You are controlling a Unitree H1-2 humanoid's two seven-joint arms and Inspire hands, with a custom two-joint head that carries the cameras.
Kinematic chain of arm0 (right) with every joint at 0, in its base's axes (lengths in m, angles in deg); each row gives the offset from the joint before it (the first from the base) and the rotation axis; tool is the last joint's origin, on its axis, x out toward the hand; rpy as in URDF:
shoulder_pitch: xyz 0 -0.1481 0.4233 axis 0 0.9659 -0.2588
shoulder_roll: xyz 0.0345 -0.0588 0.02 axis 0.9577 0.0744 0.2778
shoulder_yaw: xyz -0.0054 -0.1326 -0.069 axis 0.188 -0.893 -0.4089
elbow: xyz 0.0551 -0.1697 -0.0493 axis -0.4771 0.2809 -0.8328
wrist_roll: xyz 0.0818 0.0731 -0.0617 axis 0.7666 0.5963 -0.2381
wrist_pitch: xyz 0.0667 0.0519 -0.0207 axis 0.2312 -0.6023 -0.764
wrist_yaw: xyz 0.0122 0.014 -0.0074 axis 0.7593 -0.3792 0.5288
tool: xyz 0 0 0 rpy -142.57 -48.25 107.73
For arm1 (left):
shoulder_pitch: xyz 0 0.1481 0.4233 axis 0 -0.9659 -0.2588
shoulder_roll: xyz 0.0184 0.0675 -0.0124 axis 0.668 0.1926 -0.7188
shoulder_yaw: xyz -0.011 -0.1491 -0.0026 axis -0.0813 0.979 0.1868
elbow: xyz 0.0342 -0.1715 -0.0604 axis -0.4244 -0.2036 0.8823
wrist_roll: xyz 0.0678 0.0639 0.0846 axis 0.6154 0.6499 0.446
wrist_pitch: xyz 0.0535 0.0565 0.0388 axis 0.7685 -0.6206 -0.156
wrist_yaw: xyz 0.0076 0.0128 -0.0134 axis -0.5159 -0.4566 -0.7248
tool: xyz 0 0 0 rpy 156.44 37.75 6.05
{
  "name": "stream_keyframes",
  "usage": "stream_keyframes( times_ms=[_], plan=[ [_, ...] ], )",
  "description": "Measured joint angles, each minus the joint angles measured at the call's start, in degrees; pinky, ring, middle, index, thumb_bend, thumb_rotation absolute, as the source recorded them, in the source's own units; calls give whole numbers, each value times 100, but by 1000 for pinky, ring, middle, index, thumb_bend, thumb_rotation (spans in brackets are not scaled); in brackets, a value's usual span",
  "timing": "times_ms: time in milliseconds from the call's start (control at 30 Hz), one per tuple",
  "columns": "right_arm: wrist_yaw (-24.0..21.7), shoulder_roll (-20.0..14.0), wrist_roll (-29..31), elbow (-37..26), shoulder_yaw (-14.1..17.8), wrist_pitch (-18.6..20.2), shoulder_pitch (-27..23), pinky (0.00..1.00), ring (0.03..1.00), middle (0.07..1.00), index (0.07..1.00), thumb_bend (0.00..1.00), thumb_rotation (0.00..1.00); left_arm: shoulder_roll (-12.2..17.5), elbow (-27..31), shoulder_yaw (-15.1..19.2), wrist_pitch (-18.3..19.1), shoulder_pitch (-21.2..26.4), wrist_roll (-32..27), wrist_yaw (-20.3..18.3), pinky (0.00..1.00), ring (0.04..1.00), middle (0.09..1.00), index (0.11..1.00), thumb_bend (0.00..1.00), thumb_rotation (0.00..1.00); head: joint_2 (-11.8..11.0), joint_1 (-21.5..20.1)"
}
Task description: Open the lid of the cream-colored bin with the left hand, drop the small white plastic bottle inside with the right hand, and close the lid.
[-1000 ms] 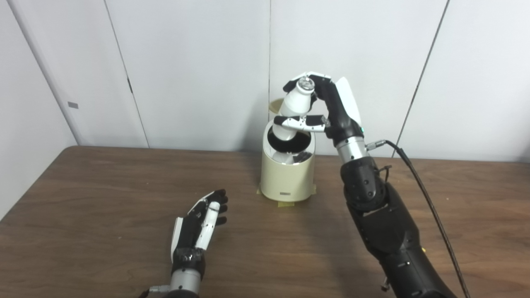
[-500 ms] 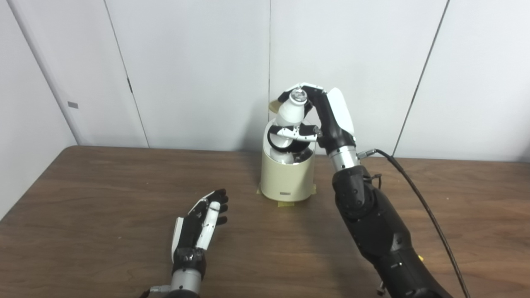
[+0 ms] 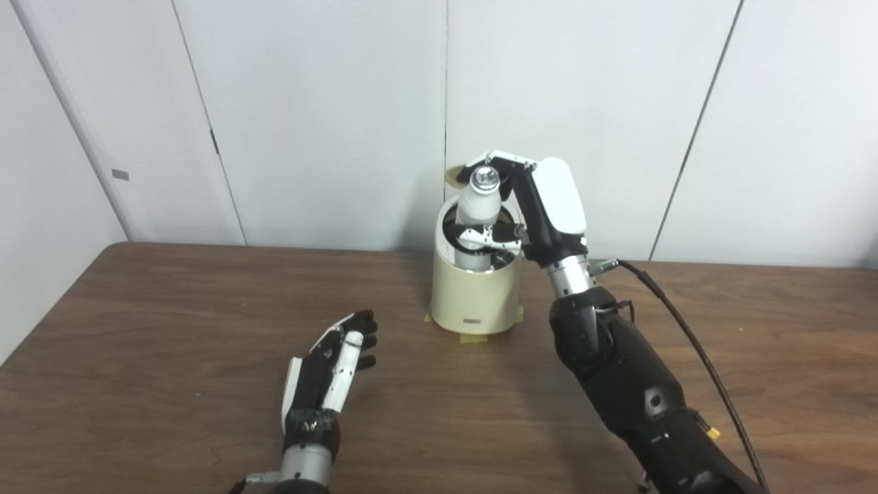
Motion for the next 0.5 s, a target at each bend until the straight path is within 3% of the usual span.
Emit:
stream_keyframes(
  times_ms=[500],
  plan=[
    [5,-23,-73,9,-49,6,-9,315,404,507,527,495,0,21,21,13,35,-7,-79,-16,757,791,791,804,516,737,62,-53]
  ],
)
